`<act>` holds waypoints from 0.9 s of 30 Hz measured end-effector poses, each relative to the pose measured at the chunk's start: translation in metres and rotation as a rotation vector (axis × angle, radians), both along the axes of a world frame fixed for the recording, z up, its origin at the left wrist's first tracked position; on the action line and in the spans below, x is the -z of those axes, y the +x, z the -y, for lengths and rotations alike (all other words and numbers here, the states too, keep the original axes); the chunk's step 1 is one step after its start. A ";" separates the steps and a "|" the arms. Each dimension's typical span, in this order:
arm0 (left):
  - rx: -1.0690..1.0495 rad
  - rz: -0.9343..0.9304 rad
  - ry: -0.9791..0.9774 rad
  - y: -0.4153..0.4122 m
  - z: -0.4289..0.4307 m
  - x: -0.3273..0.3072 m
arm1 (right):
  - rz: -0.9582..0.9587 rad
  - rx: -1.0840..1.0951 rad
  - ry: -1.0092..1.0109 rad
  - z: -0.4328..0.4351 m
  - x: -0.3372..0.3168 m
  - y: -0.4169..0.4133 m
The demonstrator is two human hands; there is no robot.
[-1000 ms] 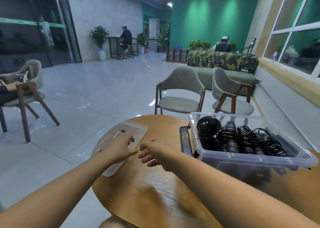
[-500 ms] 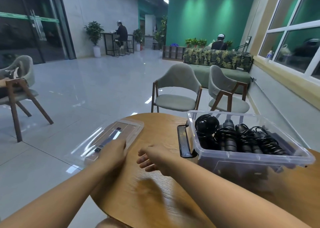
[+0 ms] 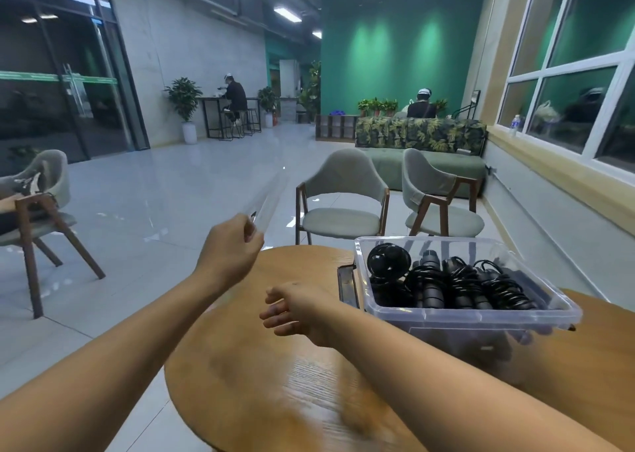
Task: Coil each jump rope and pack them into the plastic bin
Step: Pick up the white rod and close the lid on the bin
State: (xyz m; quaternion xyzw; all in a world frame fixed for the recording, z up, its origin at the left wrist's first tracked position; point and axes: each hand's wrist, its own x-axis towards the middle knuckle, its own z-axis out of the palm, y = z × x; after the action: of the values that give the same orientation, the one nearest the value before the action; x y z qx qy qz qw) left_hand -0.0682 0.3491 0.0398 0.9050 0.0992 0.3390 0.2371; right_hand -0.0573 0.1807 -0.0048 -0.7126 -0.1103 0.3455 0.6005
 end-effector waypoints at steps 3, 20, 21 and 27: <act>0.060 0.083 -0.075 0.000 0.031 -0.036 | -0.068 -0.008 0.091 0.007 -0.017 -0.004; 0.423 0.333 -0.665 0.009 0.133 -0.143 | -0.267 0.245 0.664 0.100 -0.115 0.015; 0.461 0.321 -0.693 0.008 0.137 -0.143 | -0.250 0.278 0.673 0.108 -0.121 0.019; 0.549 0.242 -0.676 0.005 0.159 -0.130 | -0.111 0.461 0.569 0.173 -0.136 0.055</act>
State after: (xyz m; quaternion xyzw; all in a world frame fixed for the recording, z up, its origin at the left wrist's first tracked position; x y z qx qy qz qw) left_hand -0.0635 0.1900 0.1701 0.7234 -0.0677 0.3155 0.6103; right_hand -0.0027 0.0076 0.1310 -0.5036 -0.0058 0.1946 0.8417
